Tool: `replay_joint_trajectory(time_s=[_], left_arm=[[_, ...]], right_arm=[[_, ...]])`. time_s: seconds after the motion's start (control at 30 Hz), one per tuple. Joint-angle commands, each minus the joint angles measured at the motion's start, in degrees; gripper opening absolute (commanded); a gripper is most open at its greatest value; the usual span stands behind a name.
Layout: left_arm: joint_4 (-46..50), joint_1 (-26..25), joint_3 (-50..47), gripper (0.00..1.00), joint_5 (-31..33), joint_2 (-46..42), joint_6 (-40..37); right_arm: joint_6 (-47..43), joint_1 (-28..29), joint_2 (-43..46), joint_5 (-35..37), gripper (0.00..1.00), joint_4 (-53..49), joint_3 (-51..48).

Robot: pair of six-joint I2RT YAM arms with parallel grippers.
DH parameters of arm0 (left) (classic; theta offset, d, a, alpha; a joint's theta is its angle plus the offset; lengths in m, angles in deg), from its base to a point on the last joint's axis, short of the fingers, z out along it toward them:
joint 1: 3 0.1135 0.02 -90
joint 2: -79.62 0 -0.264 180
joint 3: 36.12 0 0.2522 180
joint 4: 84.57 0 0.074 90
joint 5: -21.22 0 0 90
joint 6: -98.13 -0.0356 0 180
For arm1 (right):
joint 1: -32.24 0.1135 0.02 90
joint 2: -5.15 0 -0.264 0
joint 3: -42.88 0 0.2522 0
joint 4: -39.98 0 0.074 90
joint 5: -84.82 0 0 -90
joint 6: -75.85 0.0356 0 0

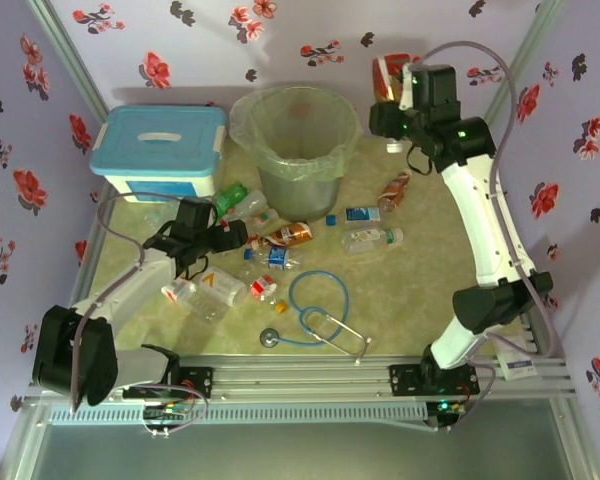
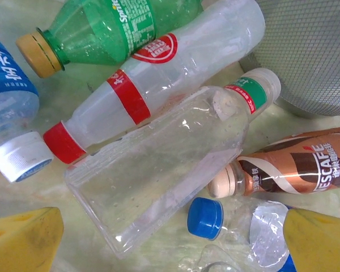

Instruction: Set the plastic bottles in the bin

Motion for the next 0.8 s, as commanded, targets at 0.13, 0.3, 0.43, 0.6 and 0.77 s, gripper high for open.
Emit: replay_joint_trajectory(time_s=[0.13, 0.3, 0.43, 0.6, 0.77], left_arm=[[-2.6, -0.5, -2.5, 1.00, -1.6, 0.6, 0.0], [-2.4, -0.5, -1.9, 1.00, -2.7, 1.0, -0.4], [-2.4, -0.5, -2.2, 1.00, -2.8, 0.2, -0.6], [-2.4, -0.5, -2.6, 1.00, -2.8, 0.4, -0.3], [-2.2, -0.5, -2.4, 1.00, -2.8, 0.4, -0.2]], right_arm=[[0.5, 6.3, -13.9, -8.0, 0.43, 2.4, 15.5], [1.0, 7.3, -25.4, -8.8, 0.43, -1.7, 28.9], [1.7, 7.3, -30.2, -9.5, 0.43, -0.5, 30.4], [1.9, 7.3, -34.2, -9.5, 0.43, 0.5, 30.4], [1.3, 7.3, -37.4, -10.1, 0.43, -0.9, 30.4]])
